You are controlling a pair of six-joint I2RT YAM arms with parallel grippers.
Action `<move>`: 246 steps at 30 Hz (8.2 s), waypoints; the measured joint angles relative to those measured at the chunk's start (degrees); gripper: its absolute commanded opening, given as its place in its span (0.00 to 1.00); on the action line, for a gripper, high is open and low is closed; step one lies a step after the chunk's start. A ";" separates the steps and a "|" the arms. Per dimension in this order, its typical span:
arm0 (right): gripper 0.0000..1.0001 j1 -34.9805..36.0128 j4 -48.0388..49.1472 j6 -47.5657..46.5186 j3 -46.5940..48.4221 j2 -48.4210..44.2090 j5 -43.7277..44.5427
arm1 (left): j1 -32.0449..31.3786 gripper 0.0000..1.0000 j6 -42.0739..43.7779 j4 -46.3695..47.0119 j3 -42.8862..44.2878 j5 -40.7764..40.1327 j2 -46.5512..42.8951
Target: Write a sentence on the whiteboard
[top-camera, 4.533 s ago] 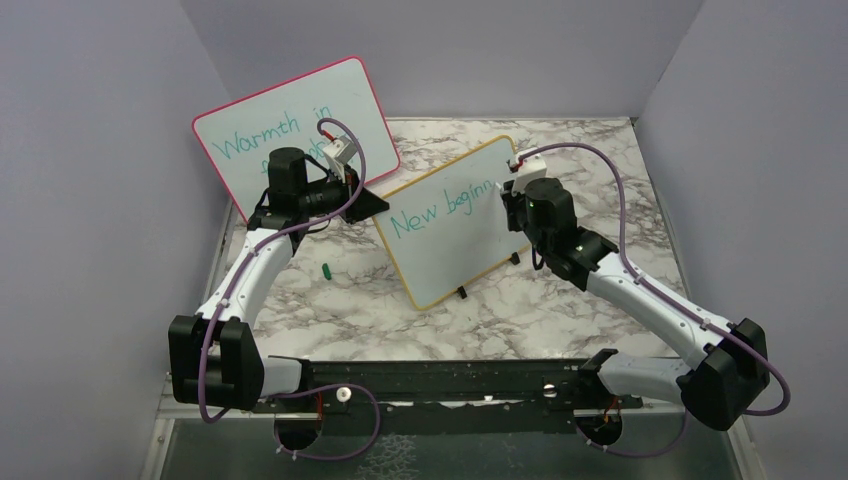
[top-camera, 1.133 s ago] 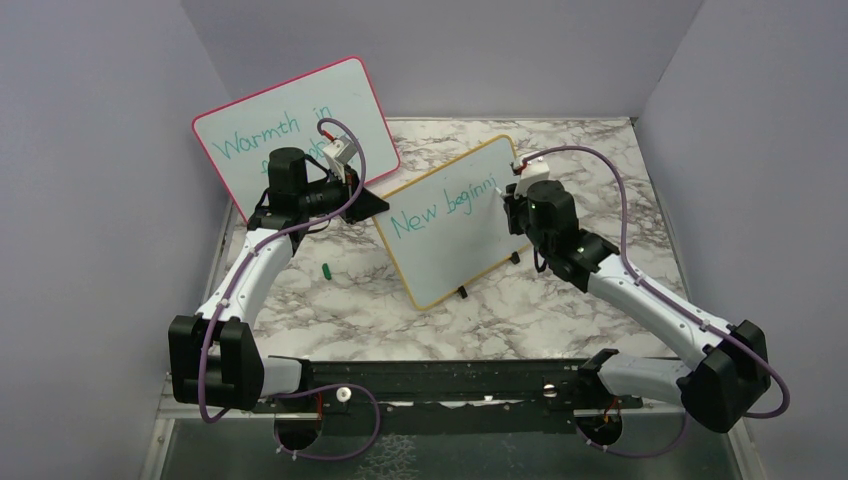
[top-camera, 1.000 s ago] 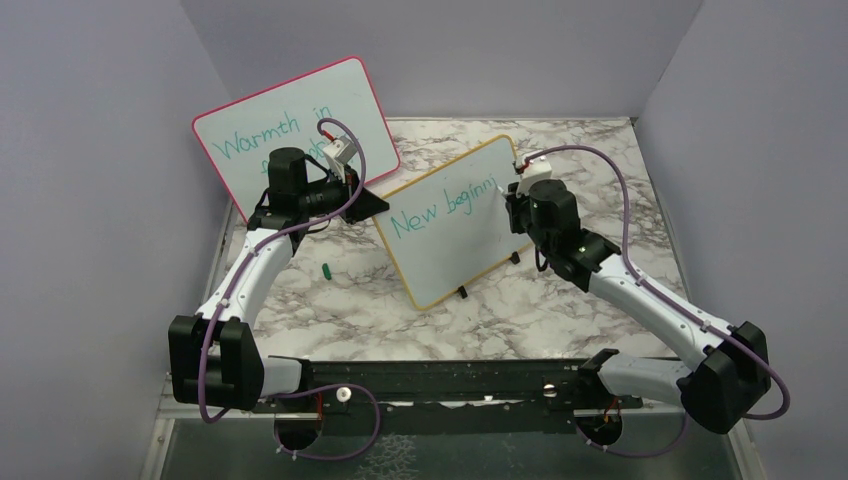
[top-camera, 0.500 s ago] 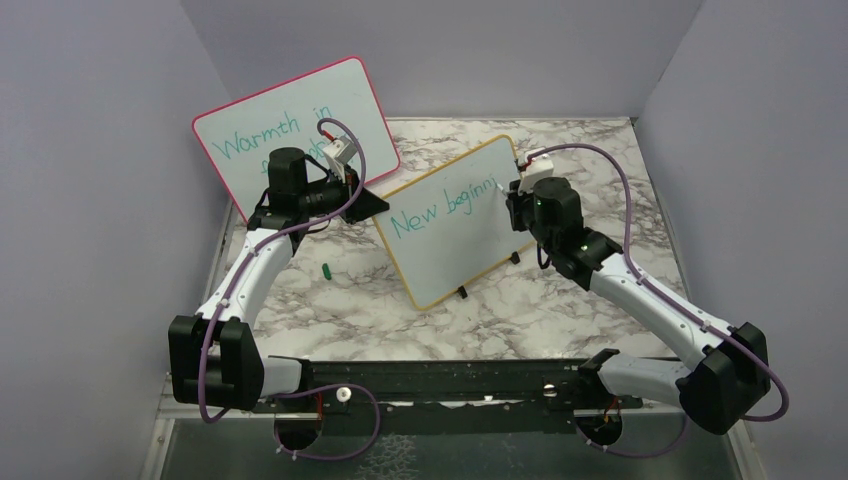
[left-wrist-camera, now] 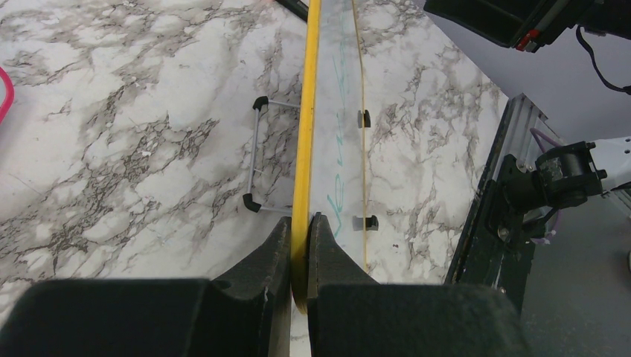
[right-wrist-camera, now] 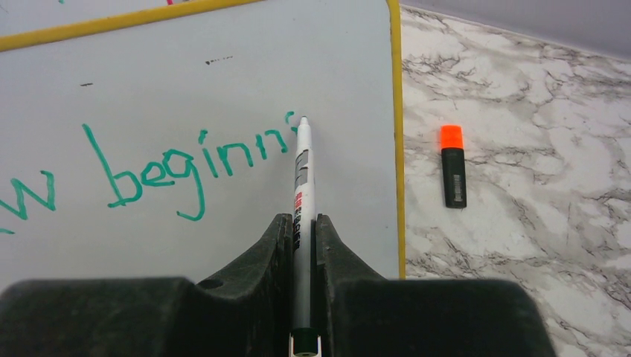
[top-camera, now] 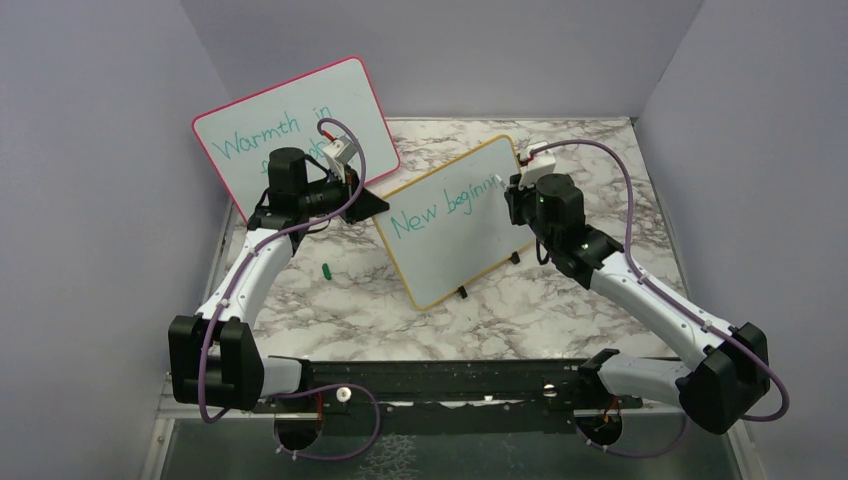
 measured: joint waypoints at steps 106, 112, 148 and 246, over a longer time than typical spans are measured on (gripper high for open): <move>0.00 -1.49 -0.31 2.51 -0.90 1.62 0.72 | 0.00 0.00 0.00 -0.07 0.00 -0.02 0.02; 0.00 -1.81 -0.37 2.51 -0.87 1.40 1.62 | 0.00 0.00 0.00 -0.13 0.02 -0.02 0.00; 0.00 -4.31 0.90 1.42 1.29 2.82 -0.33 | 0.00 0.00 0.00 -0.20 0.02 0.00 0.00; 0.00 -4.48 -0.50 2.71 -0.31 2.25 -1.46 | 0.00 0.00 0.00 -0.24 0.09 -0.02 0.02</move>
